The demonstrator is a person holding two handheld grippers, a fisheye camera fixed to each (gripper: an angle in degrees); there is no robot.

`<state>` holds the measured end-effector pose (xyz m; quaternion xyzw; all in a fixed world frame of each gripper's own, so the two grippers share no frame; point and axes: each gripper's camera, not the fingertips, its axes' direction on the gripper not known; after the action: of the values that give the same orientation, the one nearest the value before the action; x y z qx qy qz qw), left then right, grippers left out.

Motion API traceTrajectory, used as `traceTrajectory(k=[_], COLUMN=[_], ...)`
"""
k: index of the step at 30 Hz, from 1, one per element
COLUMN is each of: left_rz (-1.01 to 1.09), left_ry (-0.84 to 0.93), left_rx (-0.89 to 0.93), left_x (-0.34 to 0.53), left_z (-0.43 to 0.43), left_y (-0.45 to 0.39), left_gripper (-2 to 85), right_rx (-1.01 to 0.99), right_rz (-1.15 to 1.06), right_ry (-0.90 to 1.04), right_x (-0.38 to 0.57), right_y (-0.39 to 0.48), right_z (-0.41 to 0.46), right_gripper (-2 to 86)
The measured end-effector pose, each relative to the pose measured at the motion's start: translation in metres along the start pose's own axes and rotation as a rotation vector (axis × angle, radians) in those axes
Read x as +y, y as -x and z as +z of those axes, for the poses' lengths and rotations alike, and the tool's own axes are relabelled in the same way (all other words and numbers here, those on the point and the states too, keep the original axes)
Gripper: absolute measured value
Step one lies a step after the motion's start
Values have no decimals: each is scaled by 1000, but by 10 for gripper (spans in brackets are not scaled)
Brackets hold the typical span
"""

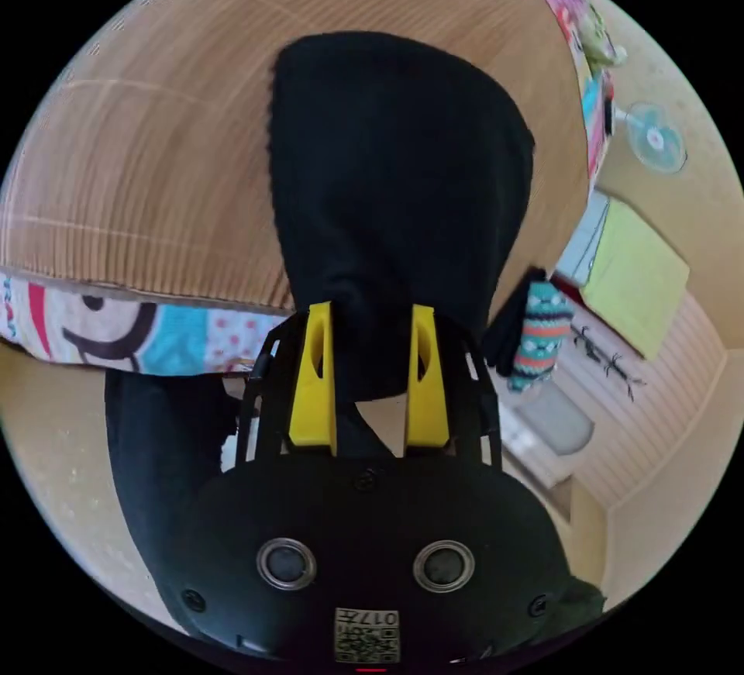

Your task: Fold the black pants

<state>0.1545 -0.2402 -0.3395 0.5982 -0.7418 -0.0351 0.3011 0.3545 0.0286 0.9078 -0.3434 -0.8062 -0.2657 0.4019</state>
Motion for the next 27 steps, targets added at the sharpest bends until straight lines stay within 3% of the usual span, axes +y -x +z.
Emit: traceTrajectory(k=[2,4,6,8,10,11,13,15,17,19,22,27], left_rz=[292,463,570,626,593,551,486,421,348,250,329,406], left_ry=[376,544,465,224,-18,-129,-185,-97,80,144,185,212], left_rx=[149,312,203,-44,-160,-178,-159,-133,22,102,-19,-140], left_x=[3,21,33,35,32,24,2,-33,-71,-82,-76,-61], left_z=[58,78,60,9,-38,-64,-87,-88,-67,-50,-32,8], left_y=[-48,-76,-88,-88,-75,-62,-38,-10,21,31,-15,-103], left_gripper=[89,56,72,122,141,149,159,164,151,139,118,113], right_rx=[1,-45,-108,-174,-238,-247,-218,-214,-263,-302,-276,-130], right_rz=[78,132,126,118,105,98,86,73,70,81,123,159], right_ry=[-136,-222,-252,-211,-124,-53,31,91,123,108,28,-117], right_x=[18,31,37,33,23,16,6,-3,-14,-21,-28,-35], right_y=[-9,-16,-15,-7,0,7,21,35,48,56,69,86], right_z=[-28,-47,-59,-60,-51,-41,-24,-8,12,20,16,-24], right_gripper=[20,35,66,150,211,224,233,238,241,244,237,146])
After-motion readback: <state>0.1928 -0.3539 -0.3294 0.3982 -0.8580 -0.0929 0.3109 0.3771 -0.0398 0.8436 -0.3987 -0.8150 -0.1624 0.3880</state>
